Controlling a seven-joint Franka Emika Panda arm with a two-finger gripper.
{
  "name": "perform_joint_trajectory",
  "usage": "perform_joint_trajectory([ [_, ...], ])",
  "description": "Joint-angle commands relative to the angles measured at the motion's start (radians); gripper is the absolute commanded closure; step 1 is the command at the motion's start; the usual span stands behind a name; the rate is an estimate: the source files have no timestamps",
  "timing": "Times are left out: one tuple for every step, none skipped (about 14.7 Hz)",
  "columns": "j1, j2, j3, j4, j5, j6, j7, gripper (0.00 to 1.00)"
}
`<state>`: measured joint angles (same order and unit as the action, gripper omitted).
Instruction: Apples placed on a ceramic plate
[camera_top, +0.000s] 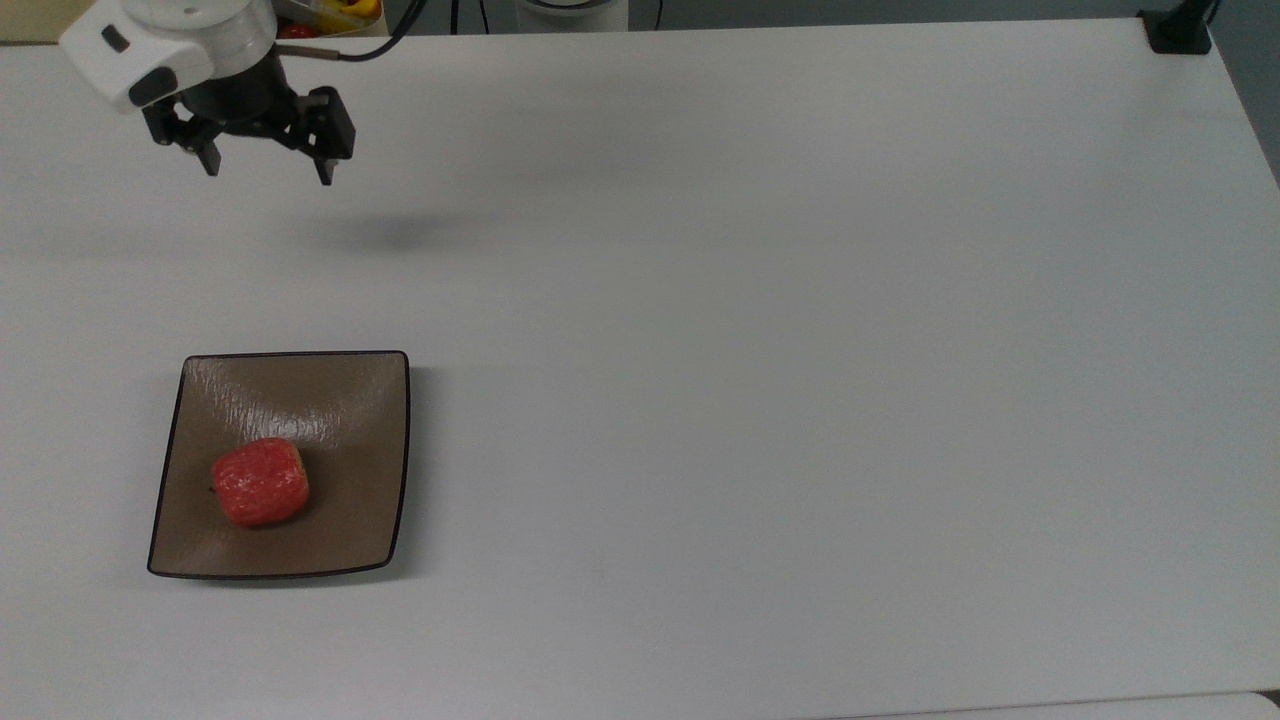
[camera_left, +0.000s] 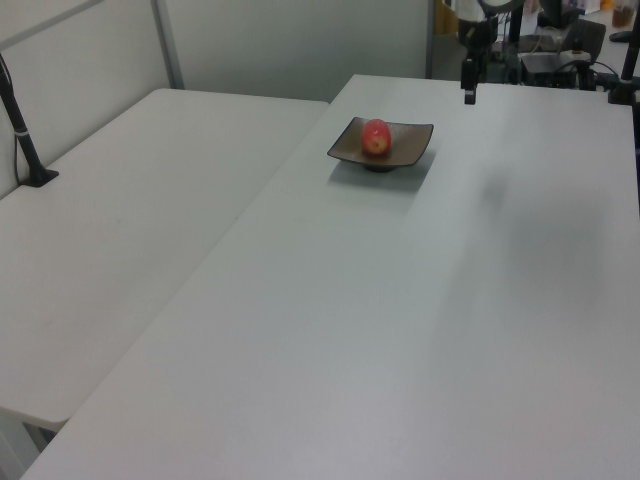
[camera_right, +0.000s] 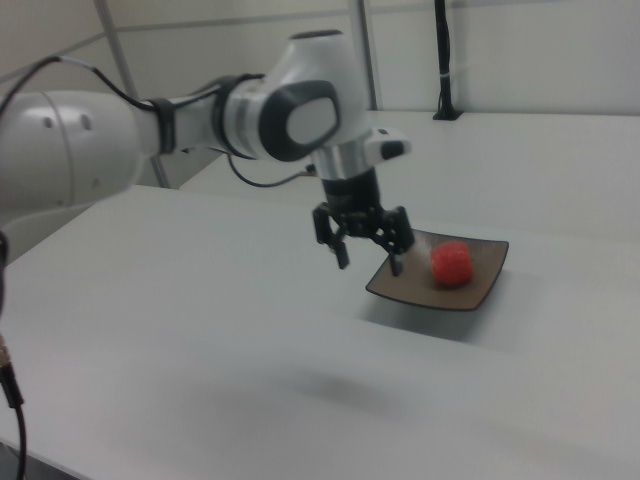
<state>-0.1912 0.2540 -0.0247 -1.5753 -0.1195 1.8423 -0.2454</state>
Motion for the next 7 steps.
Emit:
perform_joint_trajectory([
  [0.079,-0.174,-0.006,-0.146,0.006,-0.02,0.153,0.0],
  [0.114,-0.205,-0.011,-0.159,0.009,-0.017,0.161,0.0],
  [0.131,-0.228,-0.011,-0.169,0.014,-0.021,0.16,0.0],
  [0.16,-0.27,-0.012,-0.205,0.047,-0.014,0.161,0.0],
  [0.182,-0.301,-0.012,-0.228,0.079,-0.015,0.161,0.0],
  [0.205,-0.311,-0.012,-0.245,0.086,-0.015,0.161,0.0],
  [0.219,-0.312,-0.015,-0.252,0.089,-0.018,0.161,0.0],
])
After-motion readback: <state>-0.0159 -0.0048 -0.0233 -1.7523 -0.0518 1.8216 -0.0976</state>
